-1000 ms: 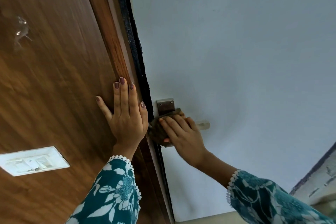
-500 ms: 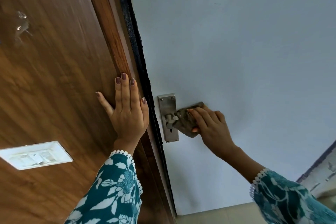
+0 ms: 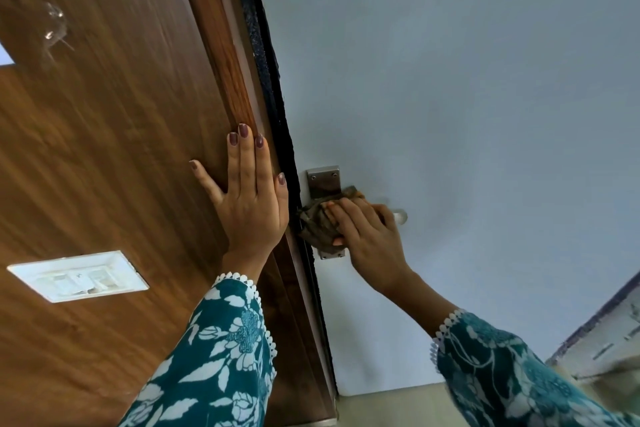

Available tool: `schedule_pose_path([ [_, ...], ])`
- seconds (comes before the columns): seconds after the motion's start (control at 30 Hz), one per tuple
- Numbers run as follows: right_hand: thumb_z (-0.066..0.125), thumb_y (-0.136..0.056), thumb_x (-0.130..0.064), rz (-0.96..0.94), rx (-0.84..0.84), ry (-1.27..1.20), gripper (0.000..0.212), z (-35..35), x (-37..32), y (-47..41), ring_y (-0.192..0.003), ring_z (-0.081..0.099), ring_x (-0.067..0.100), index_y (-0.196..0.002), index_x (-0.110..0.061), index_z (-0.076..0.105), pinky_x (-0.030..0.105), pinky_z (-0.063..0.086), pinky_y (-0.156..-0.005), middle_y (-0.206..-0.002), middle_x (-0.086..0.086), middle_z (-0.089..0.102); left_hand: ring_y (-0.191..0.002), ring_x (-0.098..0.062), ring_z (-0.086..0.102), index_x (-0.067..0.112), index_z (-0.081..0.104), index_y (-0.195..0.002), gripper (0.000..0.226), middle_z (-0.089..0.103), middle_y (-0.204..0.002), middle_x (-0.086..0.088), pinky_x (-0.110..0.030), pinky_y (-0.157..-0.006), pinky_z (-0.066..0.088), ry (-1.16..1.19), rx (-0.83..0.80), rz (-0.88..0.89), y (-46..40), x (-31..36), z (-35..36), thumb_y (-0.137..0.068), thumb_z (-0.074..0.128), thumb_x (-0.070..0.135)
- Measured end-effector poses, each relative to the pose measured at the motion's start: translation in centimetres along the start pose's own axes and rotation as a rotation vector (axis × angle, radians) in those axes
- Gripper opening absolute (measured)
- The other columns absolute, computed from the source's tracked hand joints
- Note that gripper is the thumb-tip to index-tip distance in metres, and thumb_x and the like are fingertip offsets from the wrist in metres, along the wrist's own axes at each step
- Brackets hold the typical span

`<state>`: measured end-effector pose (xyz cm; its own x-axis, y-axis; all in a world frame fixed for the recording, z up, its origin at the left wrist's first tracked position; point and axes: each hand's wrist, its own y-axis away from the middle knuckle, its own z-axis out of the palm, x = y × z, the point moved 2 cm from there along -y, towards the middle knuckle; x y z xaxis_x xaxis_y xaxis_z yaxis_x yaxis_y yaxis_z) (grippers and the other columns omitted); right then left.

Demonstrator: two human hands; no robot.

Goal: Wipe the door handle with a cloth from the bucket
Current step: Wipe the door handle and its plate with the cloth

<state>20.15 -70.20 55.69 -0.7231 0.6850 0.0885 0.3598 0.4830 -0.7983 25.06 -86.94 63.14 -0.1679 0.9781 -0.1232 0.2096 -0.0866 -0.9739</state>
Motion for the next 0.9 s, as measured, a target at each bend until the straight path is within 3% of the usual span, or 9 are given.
schedule_pose_path([
  [0.13,0.058,-0.084,-0.015,0.145,-0.011,-0.071,0.037,-0.9,2.8,1.2,-0.114,0.055,0.022,-0.12,-0.012,0.06,0.035,0.033,-0.088,-0.12,0.006,0.064,-0.146,-0.018,0.007,0.011,0.012,-0.151,0.061,0.034,-0.146,-0.015,-0.057,-0.112,-0.004,-0.006,0.025,-0.012,0.0,0.0,0.0,-0.099,0.04,0.026],
  [0.23,0.059,-0.076,-0.014,0.314,-0.031,-0.223,0.041,-1.4,5.8,2.5,-0.11,0.051,0.02,-0.118,-0.014,0.057,0.031,0.03,-0.084,-0.117,0.007,0.063,-0.146,-0.018,0.009,0.014,0.006,-0.151,0.064,0.036,-0.146,-0.015,-0.058,-0.112,-0.004,-0.003,0.037,-0.006,0.0,0.0,0.2,-0.098,0.04,0.025],
  [0.4,0.054,-0.081,-0.028,0.97,-0.055,-0.844,0.035,-0.8,6.9,7.5,-0.09,0.062,0.023,-0.113,-0.014,0.056,0.028,0.046,-0.072,-0.096,0.0,0.065,-0.146,-0.018,0.01,0.011,0.017,-0.15,0.058,0.036,-0.146,-0.014,-0.058,-0.113,0.0,0.004,0.048,-0.024,0.1,0.1,0.4,-0.098,0.04,0.024],
  [0.47,0.058,-0.088,-0.026,1.141,0.042,-1.205,0.026,0.1,4.1,7.8,-0.091,0.065,0.016,-0.111,-0.014,0.055,0.03,0.049,-0.077,-0.098,0.001,0.067,-0.146,-0.017,0.009,0.011,0.018,-0.149,0.058,0.034,-0.146,-0.013,-0.057,-0.113,0.0,0.002,0.048,-0.026,0.1,0.0,0.4,-0.098,0.039,0.024],
  [0.57,0.059,-0.084,-0.043,1.336,0.215,-1.585,0.041,1.1,-0.7,5.6,-0.105,0.061,0.016,-0.115,-0.017,0.055,0.031,0.049,-0.093,-0.109,0.002,0.065,-0.146,-0.017,0.009,0.011,0.018,-0.149,0.058,0.036,-0.145,-0.015,-0.056,-0.113,0.0,0.002,0.06,-0.02,0.2,0.0,0.4,-0.097,0.04,0.024],
  [0.67,0.04,-0.097,-0.018,1.502,0.144,-1.827,0.033,2.1,-6.1,2.6,-0.117,0.055,0.021,-0.129,-0.016,0.049,0.04,0.043,-0.103,-0.123,0.002,0.061,-0.146,-0.017,0.007,0.014,0.008,-0.151,0.063,0.033,-0.146,-0.014,-0.056,-0.113,-0.001,0.012,0.053,-0.014,0.2,0.0,0.3,-0.097,0.039,0.024],
  [0.77,0.041,-0.097,-0.018,1.599,0.118,-1.895,0.035,2.4,-9.2,0.7,-0.122,0.052,0.023,-0.132,-0.017,0.047,0.045,0.039,-0.107,-0.131,0.005,0.057,-0.146,-0.016,0.005,0.016,0.003,-0.151,0.064,0.03,-0.146,-0.013,-0.056,-0.114,-0.002,0.007,0.049,-0.006,0.2,0.0,0.3,-0.098,0.037,0.025],
  [0.9,0.043,-0.097,-0.017,1.639,0.167,-1.853,0.036,2.1,-7.6,1.2,-0.122,0.052,0.023,-0.132,-0.014,0.049,0.044,0.04,-0.106,-0.131,0.006,0.058,-0.146,-0.016,0.006,0.016,0.003,-0.151,0.065,0.03,-0.146,-0.013,-0.056,-0.113,-0.001,0.006,0.05,0.003,0.2,-0.1,0.3,-0.098,0.038,0.025],
])
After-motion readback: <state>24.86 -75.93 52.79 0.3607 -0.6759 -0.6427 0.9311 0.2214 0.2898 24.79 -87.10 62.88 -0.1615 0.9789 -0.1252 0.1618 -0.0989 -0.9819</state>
